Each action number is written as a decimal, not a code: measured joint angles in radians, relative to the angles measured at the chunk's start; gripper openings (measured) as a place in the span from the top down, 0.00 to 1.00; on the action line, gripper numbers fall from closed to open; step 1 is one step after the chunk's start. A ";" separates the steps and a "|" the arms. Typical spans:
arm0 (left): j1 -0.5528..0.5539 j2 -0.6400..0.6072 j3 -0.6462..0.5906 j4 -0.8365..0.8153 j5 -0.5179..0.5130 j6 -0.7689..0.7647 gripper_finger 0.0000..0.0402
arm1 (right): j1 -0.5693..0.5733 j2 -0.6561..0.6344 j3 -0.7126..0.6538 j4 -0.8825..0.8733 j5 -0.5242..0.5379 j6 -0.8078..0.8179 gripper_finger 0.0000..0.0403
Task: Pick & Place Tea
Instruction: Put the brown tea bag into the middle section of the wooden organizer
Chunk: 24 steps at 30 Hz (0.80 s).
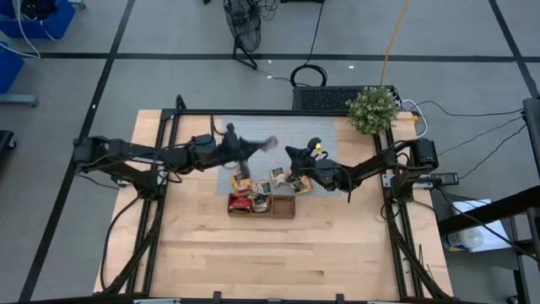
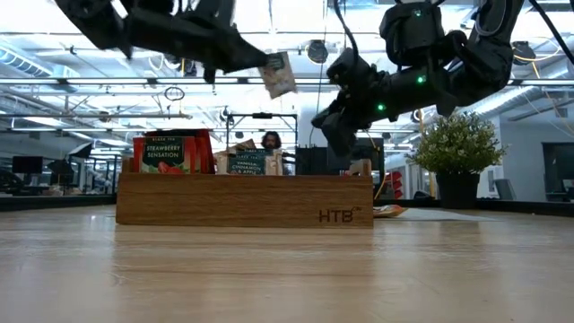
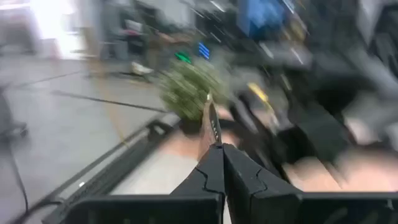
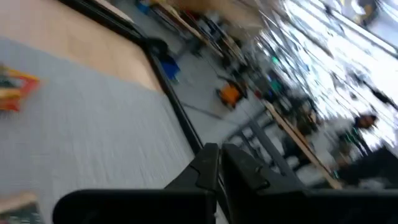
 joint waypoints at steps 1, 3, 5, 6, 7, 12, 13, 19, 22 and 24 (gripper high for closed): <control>-0.012 -0.028 -0.002 -0.058 0.047 0.065 0.99 | 0.000 0.000 0.000 -0.007 0.031 0.015 0.97; -0.046 -0.069 -0.003 -0.151 0.182 0.168 0.99 | 0.000 0.000 0.000 -0.022 0.091 0.030 0.96; -0.076 -0.104 -0.003 -0.255 0.294 0.203 1.00 | 0.000 -0.003 0.000 -0.022 0.130 0.033 0.95; -0.091 -0.109 -0.003 -0.300 0.318 0.204 1.00 | 0.000 -0.005 0.000 -0.020 0.133 0.034 0.94; -0.109 -0.109 -0.003 -0.336 0.323 0.203 1.00 | 0.000 -0.006 0.000 -0.012 0.132 0.037 0.94; -0.216 -0.046 -0.003 -0.372 0.328 0.185 1.00 | 0.000 -0.006 0.000 0.018 0.126 0.043 0.95; -0.236 -0.036 -0.003 -0.371 0.328 0.185 1.00 | 0.000 -0.006 0.000 0.016 0.126 0.044 0.95; -0.306 0.038 -0.003 -0.383 0.222 0.138 1.00 | -0.001 -0.005 0.000 0.016 0.127 0.071 0.95; -0.312 0.097 -0.002 -0.364 0.173 0.132 1.00 | -0.001 -0.005 0.000 0.016 0.127 0.071 0.95; -0.311 0.143 -0.003 -0.336 0.161 0.136 1.00 | -0.001 -0.005 0.000 0.017 0.127 0.071 0.96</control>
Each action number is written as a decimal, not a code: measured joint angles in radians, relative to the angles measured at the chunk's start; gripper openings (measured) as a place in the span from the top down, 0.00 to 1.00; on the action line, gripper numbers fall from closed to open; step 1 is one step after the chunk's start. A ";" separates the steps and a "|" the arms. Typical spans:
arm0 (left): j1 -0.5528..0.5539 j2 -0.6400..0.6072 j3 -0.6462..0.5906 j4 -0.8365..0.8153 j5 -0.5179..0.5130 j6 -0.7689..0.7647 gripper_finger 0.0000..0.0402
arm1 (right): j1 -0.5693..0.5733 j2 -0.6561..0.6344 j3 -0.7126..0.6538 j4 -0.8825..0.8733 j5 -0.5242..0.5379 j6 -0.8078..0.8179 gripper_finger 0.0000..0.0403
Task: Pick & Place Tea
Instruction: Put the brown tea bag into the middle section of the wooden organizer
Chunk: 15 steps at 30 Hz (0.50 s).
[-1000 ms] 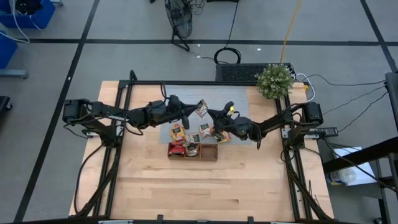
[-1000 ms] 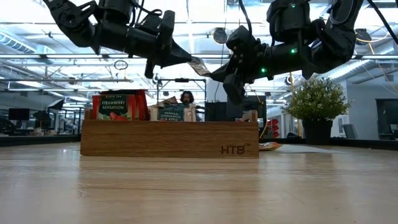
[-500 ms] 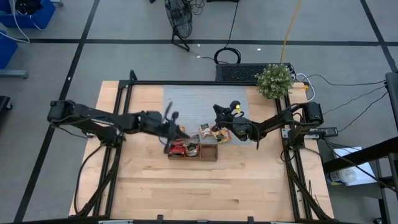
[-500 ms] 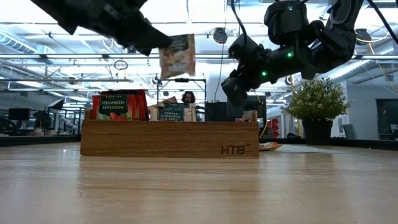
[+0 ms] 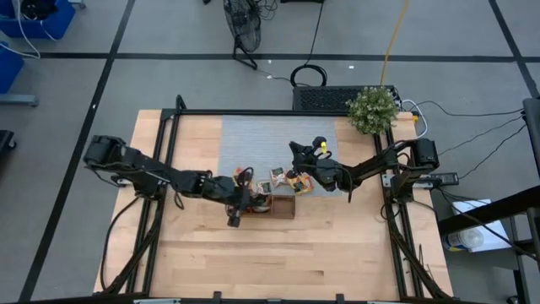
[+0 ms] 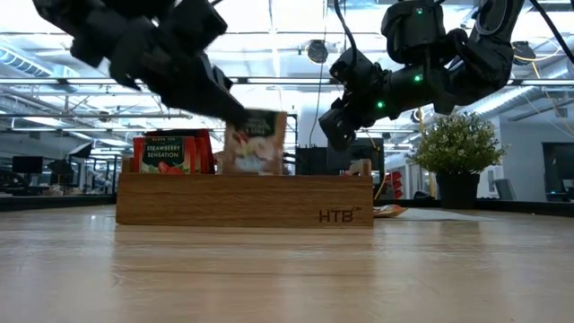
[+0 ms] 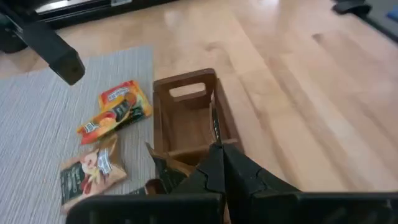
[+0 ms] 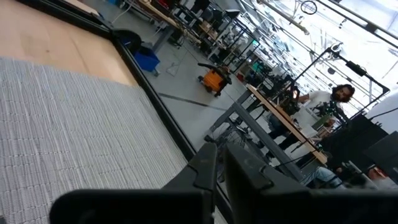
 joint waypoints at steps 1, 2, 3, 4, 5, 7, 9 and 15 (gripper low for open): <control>0.000 0.021 0.000 0.018 -0.002 0.005 1.00 | 0.000 0.000 0.000 0.000 0.000 0.000 0.96; 0.001 0.038 0.000 0.030 -0.003 0.007 1.00 | 0.000 0.000 0.000 0.000 0.000 0.000 0.96; 0.001 0.053 0.000 0.036 -0.002 0.007 1.00 | 0.000 0.000 0.000 0.000 0.000 0.000 0.96; 0.000 0.065 0.000 0.039 -0.002 0.007 1.00 | 0.000 0.000 0.000 0.000 0.000 0.000 0.96; 0.000 0.072 0.000 0.043 -0.002 0.006 1.00 | 0.000 0.000 0.000 0.000 0.000 0.000 0.96; 0.000 0.073 0.000 0.050 -0.003 0.010 1.00 | 0.000 0.000 0.000 0.000 0.000 0.000 0.96; 0.000 0.073 0.000 0.054 -0.018 0.012 1.00 | 0.000 0.000 0.000 0.000 0.000 0.000 0.96; -0.004 0.073 0.000 0.011 -0.101 0.008 1.00 | 0.000 0.000 0.000 -0.001 0.000 0.000 0.96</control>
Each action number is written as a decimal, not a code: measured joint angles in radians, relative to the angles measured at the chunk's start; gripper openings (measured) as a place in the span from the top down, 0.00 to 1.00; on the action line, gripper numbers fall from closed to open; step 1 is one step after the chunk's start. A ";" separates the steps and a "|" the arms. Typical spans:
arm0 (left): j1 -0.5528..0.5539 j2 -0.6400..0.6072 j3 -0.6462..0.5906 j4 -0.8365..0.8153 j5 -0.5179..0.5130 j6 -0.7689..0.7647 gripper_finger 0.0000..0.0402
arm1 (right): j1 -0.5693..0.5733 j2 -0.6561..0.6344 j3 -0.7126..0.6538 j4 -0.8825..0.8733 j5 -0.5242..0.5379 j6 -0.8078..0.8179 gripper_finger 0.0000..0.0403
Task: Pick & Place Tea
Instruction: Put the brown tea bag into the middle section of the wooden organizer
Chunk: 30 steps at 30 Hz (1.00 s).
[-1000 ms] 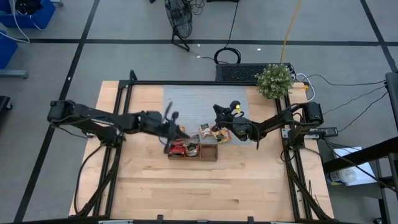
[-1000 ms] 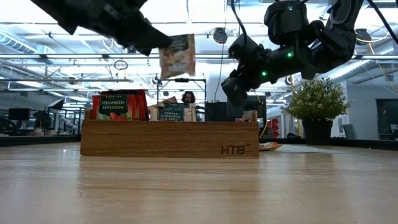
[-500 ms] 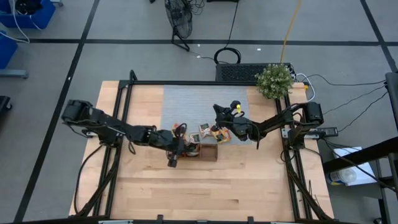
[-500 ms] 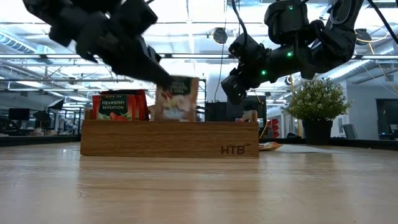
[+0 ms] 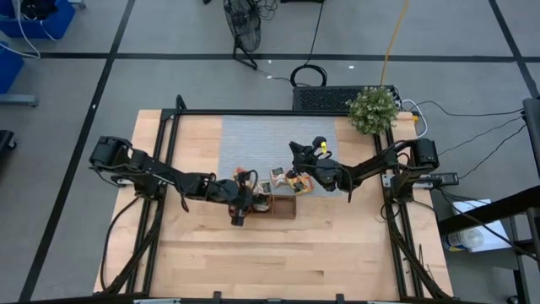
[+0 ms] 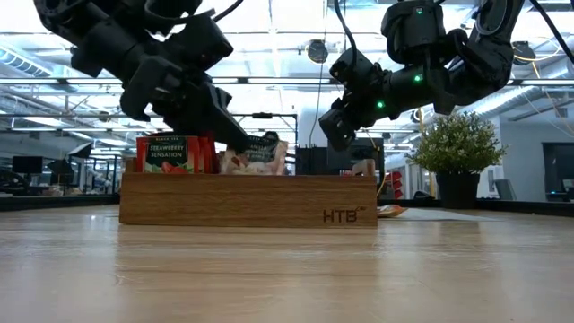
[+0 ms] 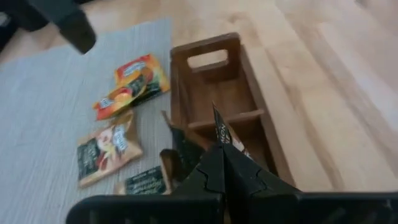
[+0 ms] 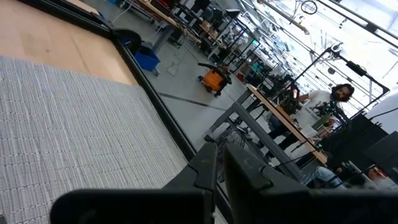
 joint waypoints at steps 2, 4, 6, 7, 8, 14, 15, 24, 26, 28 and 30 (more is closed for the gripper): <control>-0.001 0.000 0.000 -0.005 -0.029 -0.016 1.00 | 0.000 0.000 0.000 0.000 0.000 0.000 0.96; -0.001 0.000 0.000 -0.013 -0.044 -0.034 1.00 | 0.000 0.000 0.000 0.000 0.000 0.000 0.96; -0.001 0.000 0.000 -0.012 -0.054 -0.062 0.99 | 0.000 0.000 0.000 -0.001 0.000 0.000 0.96; -0.001 0.000 0.000 -0.011 -0.056 -0.071 0.98 | 0.000 0.000 0.000 -0.001 0.000 0.000 0.96; 0.000 0.000 0.000 -0.012 -0.057 -0.082 0.96 | 0.000 0.000 0.000 -0.001 0.000 0.000 0.96; 0.000 0.000 0.000 0.008 -0.060 -0.112 0.85 | 0.000 0.000 0.000 -0.001 -0.002 0.000 0.96; 0.000 0.000 0.000 0.017 -0.060 -0.112 0.83 | 0.000 0.000 0.000 -0.002 -0.002 0.000 0.95; 0.000 -0.003 0.000 0.061 -0.062 -0.054 0.62 | 0.000 -0.032 0.010 -0.194 -0.175 0.134 0.90; 0.000 -0.025 -0.001 0.066 -0.065 -0.020 0.58 | -0.011 -0.067 0.046 -0.376 -0.320 0.207 0.89; 0.001 -0.061 0.000 0.079 -0.071 0.001 0.56 | -0.032 -0.099 0.110 -0.600 -0.481 0.279 0.89; 0.004 -0.115 0.000 0.065 -0.090 0.016 0.54 | -0.057 -0.109 0.185 -0.795 -0.618 0.324 0.89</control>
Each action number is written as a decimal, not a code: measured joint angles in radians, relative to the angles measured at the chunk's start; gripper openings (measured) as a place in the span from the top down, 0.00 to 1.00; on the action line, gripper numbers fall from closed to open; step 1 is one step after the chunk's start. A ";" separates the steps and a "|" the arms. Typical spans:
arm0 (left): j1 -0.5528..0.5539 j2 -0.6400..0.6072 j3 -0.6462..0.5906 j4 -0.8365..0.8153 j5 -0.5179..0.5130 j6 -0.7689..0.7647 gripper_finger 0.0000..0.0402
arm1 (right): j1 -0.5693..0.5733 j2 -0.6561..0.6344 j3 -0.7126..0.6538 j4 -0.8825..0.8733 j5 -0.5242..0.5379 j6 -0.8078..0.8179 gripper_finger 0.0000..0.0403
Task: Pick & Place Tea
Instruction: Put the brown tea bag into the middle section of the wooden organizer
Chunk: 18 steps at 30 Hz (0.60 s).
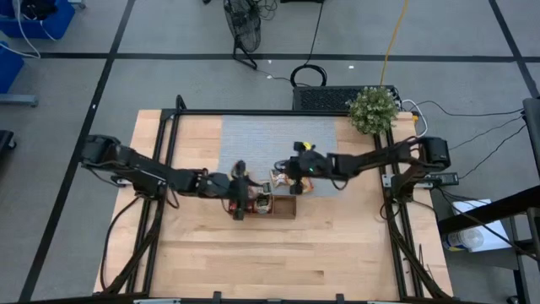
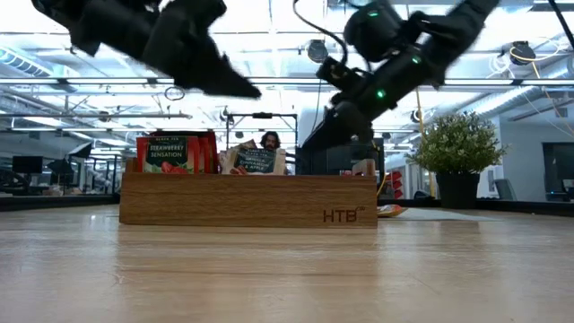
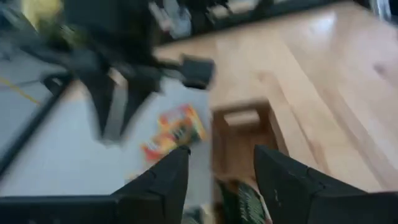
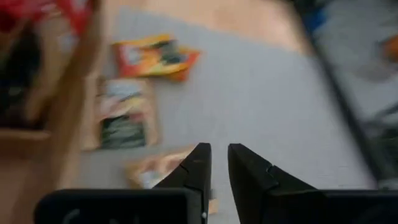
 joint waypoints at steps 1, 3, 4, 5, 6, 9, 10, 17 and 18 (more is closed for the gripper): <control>0.001 -0.032 -0.001 -0.001 -0.004 0.006 0.53 | -0.012 0.000 0.036 -0.079 -0.053 0.008 0.89; 0.006 -0.090 0.000 0.009 -0.006 0.011 0.52 | -0.028 0.010 0.091 -0.191 -0.123 0.009 0.88; 0.010 -0.118 0.000 -0.003 -0.006 0.021 0.52 | -0.031 0.022 0.114 -0.220 -0.151 0.004 0.86; 0.015 -0.142 0.000 -0.027 -0.008 0.031 0.52 | -0.033 0.034 0.131 -0.238 -0.171 -0.005 0.84; 0.019 -0.163 0.000 -0.054 -0.014 0.040 0.52 | -0.033 0.047 0.142 -0.257 -0.189 -0.014 0.81; 0.040 -0.203 0.000 -0.130 -0.048 0.050 0.52 | -0.031 0.101 0.170 -0.283 -0.203 -0.021 0.69; 0.046 -0.209 -0.001 -0.148 -0.061 0.048 0.52 | -0.031 0.123 0.175 -0.282 -0.204 -0.024 0.64; 0.095 -0.195 0.000 -0.185 -0.065 0.030 0.52 | -0.036 0.227 0.214 -0.308 -0.191 -0.055 0.40; 0.100 -0.191 0.000 -0.195 -0.066 0.026 0.52 | -0.039 0.232 0.217 -0.306 -0.193 -0.057 0.39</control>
